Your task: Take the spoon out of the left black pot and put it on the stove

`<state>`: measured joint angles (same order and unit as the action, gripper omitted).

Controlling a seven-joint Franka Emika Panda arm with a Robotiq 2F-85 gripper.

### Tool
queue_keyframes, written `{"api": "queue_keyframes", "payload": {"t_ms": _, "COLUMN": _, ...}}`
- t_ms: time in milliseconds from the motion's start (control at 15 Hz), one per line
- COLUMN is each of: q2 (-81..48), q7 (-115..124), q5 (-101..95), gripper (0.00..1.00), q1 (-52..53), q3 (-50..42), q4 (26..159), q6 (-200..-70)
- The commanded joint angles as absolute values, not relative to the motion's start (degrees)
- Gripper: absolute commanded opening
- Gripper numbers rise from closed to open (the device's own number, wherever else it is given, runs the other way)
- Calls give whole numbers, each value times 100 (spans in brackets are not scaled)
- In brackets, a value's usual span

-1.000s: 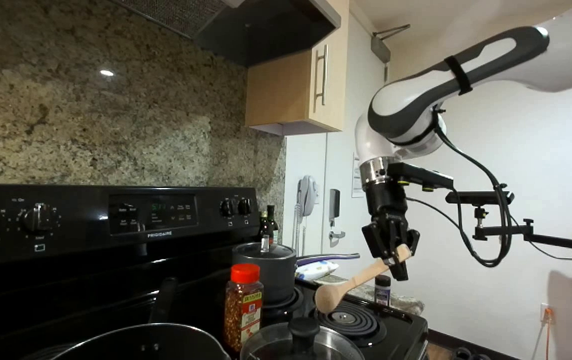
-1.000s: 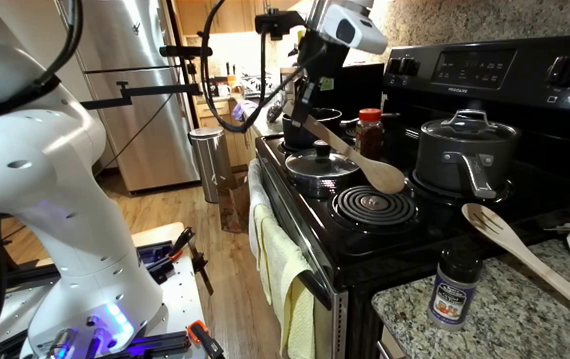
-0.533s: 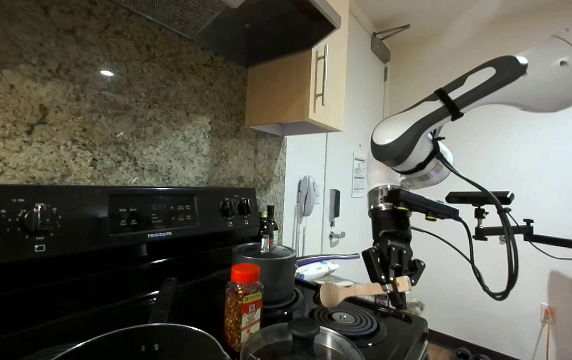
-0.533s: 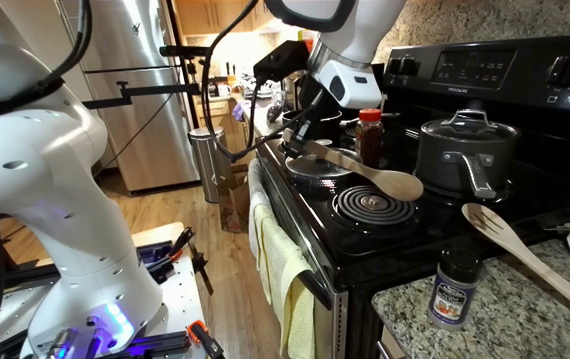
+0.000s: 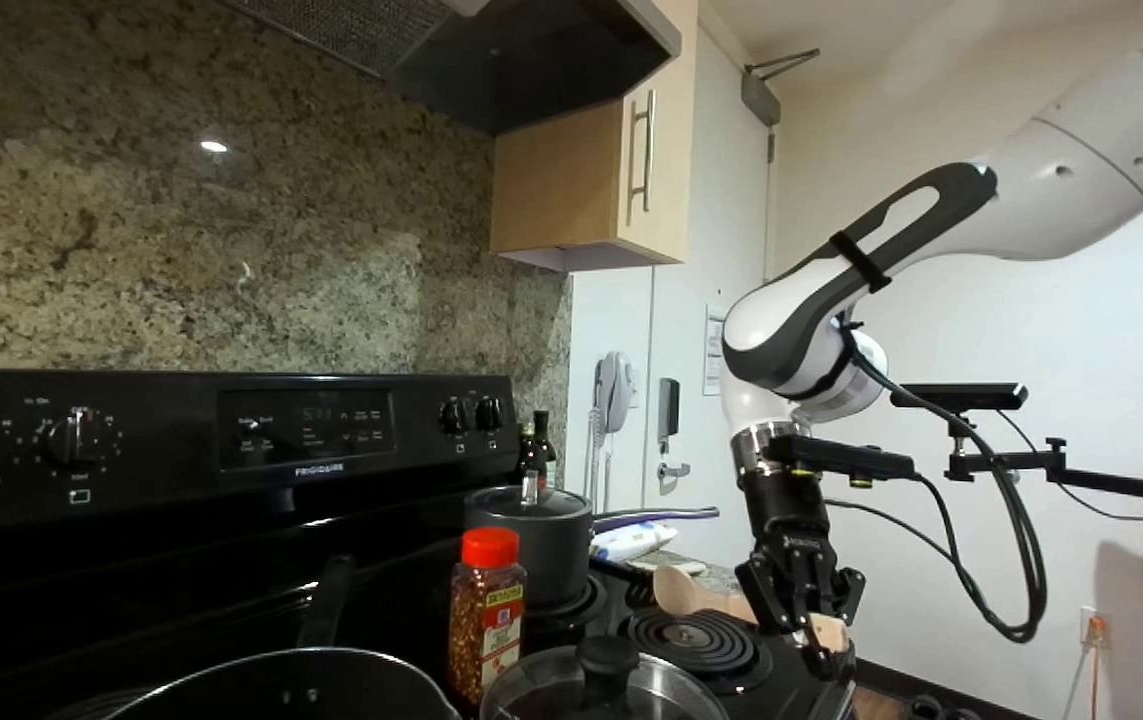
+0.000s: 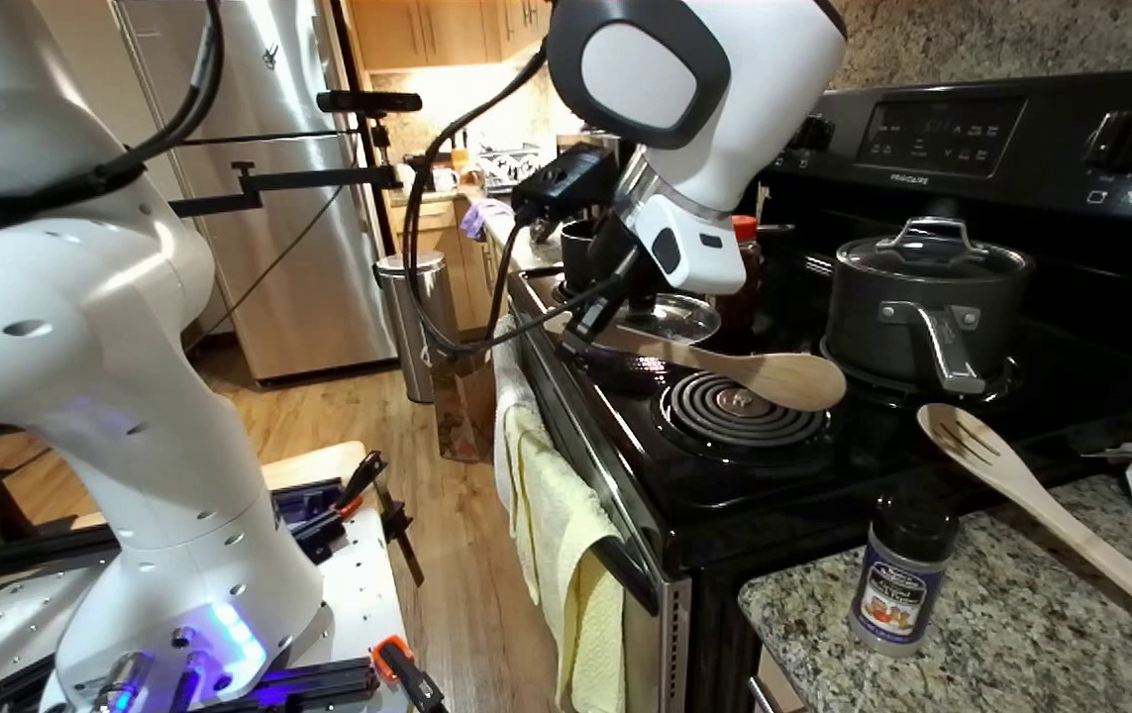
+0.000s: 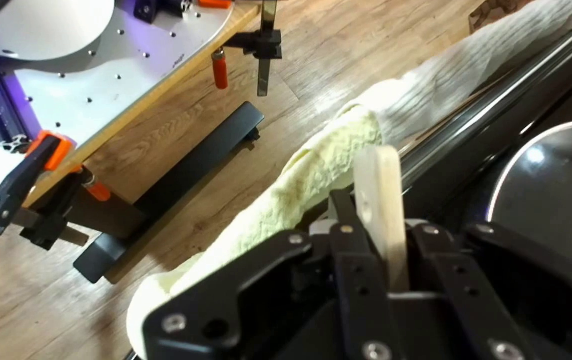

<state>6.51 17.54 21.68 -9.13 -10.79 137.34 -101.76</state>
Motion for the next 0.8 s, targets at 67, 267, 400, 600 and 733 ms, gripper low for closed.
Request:
{"api": "queue_keyframes", "payload": {"t_ms": 67, "q2": 426, "q7": 1974, "q5": 1454, "gripper": 1, "q1": -955, "q3": -964, "q4": 13746, "q6": -10873}}
{"api": "queue_keyframes", "payload": {"t_ms": 267, "q2": 414, "q7": 2053, "q5": 999, "gripper": 1, "q1": -890, "q3": -892, "q4": 13804, "q6": -11104}}
{"api": "queue_keyframes", "payload": {"t_ms": 400, "q2": 474, "q7": 2215, "q5": 772, "gripper": 1, "q1": -838, "q3": -814, "q4": 13854, "q6": -11247}}
{"api": "queue_keyframes", "payload": {"t_ms": 600, "q2": 565, "q7": 2486, "q5": 540, "gripper": 32, "q1": -780, "q3": -684, "q4": 13883, "q6": -11254}}
{"api": "queue_keyframes", "payload": {"t_ms": 733, "q2": 606, "q7": 2629, "q5": 482, "gripper": 43, "q1": -755, "q3": -639, "q4": 13886, "q6": -11220}}
